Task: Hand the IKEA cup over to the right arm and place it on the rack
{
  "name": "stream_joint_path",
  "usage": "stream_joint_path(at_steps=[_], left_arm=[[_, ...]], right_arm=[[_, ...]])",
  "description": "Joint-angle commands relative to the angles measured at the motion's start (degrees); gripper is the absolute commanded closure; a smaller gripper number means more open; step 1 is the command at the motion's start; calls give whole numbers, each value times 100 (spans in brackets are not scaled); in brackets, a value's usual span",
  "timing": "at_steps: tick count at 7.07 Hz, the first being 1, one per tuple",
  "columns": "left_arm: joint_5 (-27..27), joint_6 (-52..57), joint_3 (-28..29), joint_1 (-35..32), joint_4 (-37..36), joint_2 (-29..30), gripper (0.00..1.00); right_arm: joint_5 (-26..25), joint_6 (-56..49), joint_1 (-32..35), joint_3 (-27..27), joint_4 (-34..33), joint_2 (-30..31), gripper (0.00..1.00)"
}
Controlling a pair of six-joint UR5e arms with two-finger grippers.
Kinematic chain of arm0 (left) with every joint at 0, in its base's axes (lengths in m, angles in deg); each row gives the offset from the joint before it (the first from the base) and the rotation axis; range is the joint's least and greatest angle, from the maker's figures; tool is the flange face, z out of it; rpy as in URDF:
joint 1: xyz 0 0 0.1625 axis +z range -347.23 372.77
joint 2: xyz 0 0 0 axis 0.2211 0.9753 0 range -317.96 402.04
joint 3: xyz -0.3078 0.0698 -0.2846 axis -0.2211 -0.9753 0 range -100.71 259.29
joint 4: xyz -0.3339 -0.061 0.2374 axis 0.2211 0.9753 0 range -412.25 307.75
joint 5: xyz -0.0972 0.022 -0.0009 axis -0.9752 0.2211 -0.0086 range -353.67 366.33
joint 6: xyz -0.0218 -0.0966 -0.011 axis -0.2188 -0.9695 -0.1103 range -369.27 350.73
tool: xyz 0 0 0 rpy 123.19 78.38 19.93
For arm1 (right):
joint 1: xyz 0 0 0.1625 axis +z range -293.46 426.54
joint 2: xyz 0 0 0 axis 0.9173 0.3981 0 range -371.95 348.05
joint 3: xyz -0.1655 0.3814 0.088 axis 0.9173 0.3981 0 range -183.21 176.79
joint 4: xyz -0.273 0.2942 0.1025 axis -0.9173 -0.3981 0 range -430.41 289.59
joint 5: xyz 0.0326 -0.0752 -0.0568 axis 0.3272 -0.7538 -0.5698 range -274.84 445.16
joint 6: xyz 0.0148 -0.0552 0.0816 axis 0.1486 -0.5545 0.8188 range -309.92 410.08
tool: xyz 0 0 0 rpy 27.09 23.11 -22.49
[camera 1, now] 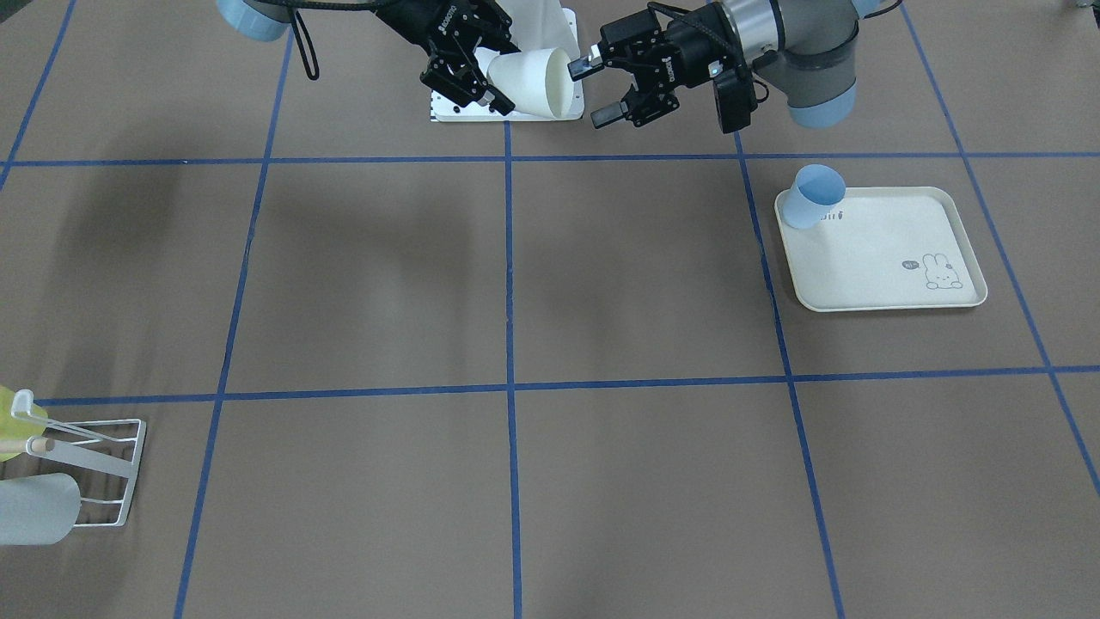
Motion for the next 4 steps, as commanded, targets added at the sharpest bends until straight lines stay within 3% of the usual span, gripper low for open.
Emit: stream_joint_path(at_steps=[1, 2, 4], left_arm=[[-618, 702, -40, -644, -407, -392, 0], [-928, 1090, -58, -995, -505, -594, 0], [-1421, 1760, -84, -1585, -542, -937, 0]], right_arm=[[45, 74, 102, -93, -69, 105, 97], [184, 75, 286, -119, -408, 158, 97], [1408, 66, 1353, -495, -2536, 36, 98]])
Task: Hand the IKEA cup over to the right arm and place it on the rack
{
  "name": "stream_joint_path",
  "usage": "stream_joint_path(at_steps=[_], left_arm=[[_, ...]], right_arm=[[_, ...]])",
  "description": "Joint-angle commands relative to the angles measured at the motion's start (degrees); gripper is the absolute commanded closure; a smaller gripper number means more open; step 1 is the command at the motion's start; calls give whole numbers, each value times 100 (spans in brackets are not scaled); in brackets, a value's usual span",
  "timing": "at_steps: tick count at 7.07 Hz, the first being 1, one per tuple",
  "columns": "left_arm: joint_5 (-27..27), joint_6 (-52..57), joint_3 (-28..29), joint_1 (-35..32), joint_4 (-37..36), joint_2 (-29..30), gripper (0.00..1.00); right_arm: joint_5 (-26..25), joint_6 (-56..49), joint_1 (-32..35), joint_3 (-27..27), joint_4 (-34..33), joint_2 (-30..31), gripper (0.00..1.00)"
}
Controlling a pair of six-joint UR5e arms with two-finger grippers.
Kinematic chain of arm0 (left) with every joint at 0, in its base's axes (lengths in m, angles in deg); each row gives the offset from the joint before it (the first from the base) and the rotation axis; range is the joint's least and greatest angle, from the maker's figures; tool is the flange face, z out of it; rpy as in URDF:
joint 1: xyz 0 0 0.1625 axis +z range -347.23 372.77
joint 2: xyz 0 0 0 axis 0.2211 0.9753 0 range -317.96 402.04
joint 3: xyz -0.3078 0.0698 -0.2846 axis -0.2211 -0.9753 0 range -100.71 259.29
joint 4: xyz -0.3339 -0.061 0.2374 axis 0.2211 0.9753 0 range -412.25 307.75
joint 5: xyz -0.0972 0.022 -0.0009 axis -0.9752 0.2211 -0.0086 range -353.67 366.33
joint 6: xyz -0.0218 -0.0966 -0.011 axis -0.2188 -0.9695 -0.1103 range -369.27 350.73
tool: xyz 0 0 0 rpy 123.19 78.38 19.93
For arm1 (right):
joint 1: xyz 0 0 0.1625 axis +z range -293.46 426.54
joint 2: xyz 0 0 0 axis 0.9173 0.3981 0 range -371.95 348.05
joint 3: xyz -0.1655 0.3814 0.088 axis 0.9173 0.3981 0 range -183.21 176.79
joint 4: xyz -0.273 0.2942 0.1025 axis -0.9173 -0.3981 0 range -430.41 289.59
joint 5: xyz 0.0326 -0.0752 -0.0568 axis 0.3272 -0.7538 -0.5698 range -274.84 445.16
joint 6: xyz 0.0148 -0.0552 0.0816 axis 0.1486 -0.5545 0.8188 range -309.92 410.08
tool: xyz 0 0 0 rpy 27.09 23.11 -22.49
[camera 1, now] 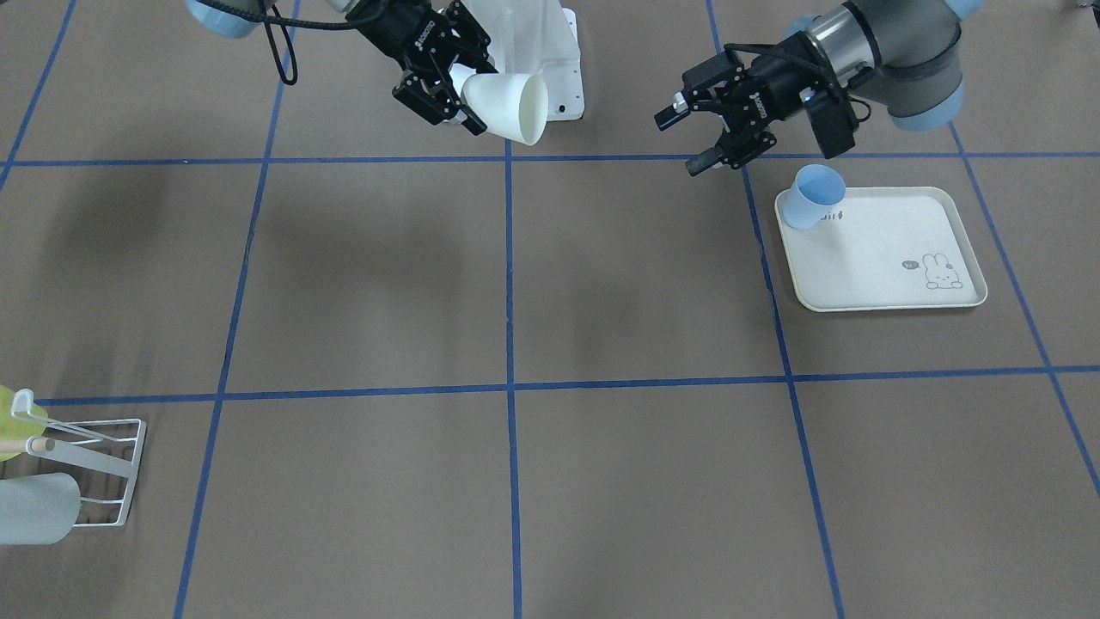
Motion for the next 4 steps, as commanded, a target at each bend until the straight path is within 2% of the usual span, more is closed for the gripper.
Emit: stream_joint_path(at_steps=[1, 2, 4], left_arm=[[-308, 522, -75, -486, -39, -350, 0], [-309, 950, -93, -531, -39, -552, 0], [-309, 1603, -102, -750, -127, -755, 0]], right_arm=[[1633, -92, 1369, -219, -2097, -121, 98], [1964, -302, 1890, -210, -2689, -95, 98], [1888, -1677, 2515, -210, -4032, -86, 98]])
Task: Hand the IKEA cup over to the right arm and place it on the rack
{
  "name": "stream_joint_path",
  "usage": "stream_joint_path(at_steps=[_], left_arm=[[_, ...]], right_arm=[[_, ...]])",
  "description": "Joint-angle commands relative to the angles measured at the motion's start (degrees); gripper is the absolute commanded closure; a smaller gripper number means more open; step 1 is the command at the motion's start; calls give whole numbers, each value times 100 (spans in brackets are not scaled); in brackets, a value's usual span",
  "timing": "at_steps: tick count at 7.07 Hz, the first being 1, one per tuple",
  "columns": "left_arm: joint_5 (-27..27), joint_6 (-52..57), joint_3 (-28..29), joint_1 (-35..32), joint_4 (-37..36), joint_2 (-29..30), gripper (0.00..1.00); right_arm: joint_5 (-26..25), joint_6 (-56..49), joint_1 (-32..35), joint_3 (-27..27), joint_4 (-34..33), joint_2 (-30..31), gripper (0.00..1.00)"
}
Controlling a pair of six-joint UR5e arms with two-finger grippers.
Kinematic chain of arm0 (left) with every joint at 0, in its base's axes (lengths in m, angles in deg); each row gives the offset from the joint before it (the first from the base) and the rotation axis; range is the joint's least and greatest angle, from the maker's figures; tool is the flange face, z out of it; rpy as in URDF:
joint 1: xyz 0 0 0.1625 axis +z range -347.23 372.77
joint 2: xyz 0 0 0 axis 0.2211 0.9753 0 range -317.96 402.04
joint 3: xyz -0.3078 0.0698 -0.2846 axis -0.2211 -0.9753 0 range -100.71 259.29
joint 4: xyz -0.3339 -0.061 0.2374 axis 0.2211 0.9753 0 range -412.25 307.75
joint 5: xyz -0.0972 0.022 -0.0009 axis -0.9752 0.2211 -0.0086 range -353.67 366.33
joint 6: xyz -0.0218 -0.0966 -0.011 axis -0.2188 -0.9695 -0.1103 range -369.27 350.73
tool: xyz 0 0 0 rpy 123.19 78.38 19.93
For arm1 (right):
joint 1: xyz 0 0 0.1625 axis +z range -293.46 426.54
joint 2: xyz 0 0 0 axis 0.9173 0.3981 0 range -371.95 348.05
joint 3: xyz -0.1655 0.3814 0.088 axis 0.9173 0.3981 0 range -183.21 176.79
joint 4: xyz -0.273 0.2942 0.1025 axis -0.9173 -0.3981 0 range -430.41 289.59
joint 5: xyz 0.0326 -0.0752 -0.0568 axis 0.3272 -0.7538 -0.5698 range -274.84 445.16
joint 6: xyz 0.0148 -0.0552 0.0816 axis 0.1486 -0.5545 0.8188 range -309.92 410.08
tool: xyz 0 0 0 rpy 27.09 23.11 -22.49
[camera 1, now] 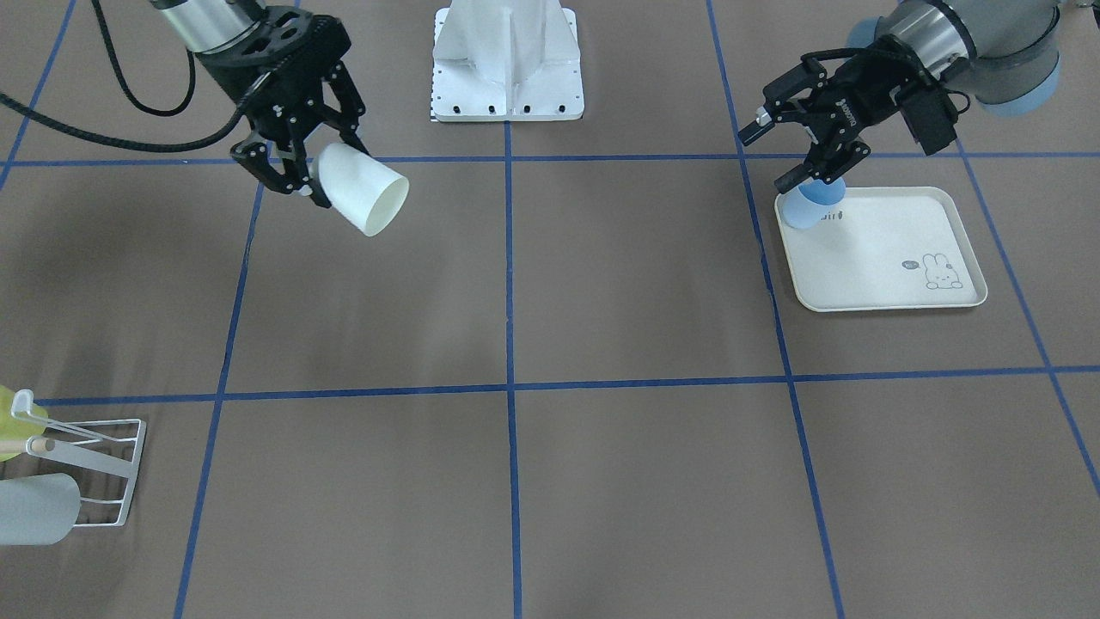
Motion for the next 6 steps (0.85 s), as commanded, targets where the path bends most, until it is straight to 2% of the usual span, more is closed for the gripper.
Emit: stream_joint_path(at_steps=[1, 3, 5, 6], left_arm=[[-5, 371, -42, -129, -41, -130, 0], [4, 362, -113, -129, -41, -147, 0], [13, 371, -131, -129, -41, -156, 0], [21, 371, -191, -129, -32, -313, 0]], right_arm=[[-166, -1692, 724, -3, -1557, -18, 98], [-1759, -3547, 850, -30, -2369, 25, 100], [-2660, -5120, 841, 40, -3055, 43, 100], [-3604, -5869, 832, 93, -3067, 174, 100]])
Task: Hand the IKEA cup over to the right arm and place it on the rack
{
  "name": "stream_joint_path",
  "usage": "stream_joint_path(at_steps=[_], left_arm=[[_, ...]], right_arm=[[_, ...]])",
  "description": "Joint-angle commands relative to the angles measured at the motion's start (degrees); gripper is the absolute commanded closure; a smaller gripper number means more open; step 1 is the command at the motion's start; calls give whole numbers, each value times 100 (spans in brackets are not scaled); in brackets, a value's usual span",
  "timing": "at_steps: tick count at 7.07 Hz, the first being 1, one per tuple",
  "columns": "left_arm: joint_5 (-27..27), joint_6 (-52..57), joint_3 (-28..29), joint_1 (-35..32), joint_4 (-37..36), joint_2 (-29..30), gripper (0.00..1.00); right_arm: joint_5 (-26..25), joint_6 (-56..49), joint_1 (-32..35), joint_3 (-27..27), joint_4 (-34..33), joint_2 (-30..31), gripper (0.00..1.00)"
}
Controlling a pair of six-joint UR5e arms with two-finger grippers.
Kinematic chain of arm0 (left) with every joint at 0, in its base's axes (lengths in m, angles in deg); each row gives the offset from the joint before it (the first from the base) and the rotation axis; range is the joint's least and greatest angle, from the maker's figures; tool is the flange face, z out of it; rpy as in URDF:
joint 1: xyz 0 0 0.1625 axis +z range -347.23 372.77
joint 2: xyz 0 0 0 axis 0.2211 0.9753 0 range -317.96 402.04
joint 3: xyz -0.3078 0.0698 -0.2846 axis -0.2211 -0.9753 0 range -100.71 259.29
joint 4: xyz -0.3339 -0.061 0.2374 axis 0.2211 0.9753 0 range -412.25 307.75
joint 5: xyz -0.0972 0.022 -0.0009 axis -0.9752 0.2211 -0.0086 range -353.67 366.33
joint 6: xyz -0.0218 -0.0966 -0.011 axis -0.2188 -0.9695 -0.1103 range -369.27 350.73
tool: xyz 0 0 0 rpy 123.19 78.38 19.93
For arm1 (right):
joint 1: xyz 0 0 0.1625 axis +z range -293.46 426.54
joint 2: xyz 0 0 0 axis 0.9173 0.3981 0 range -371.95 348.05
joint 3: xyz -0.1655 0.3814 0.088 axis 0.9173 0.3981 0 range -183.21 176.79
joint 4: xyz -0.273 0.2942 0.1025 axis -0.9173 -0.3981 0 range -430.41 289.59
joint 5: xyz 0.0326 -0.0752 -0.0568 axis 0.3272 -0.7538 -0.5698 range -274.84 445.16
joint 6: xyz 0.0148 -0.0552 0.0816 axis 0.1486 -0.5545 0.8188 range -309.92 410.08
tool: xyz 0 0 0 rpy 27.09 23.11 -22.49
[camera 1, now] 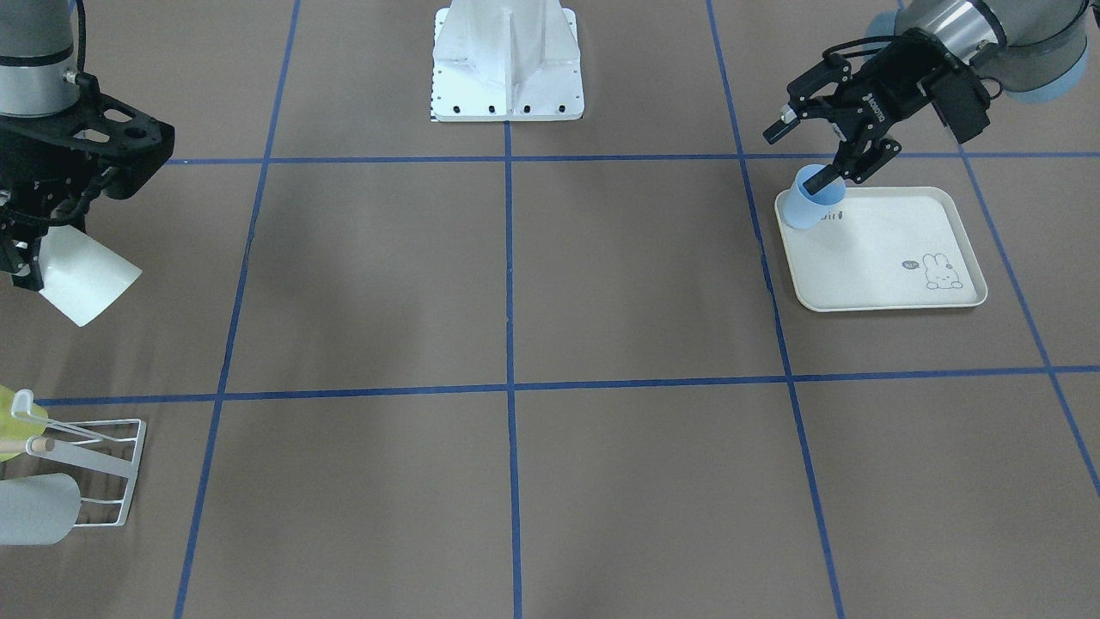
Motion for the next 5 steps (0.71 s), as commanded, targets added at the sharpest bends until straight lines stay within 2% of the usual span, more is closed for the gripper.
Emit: stream_joint_path(at_steps=[1, 2, 5], left_arm=[[7, 3, -101, 0, 7, -147, 0], [7, 3, -110, 0, 7, -164, 0], [16, 3, -111, 9, 7, -182, 0]], right_arm=[[-1283, -1045, -49, 344, -133, 117, 100], [-1322, -1089, -198, 660, -98, 39, 100], [-1524, -1045, -401, 1109, 85, 20, 100]])
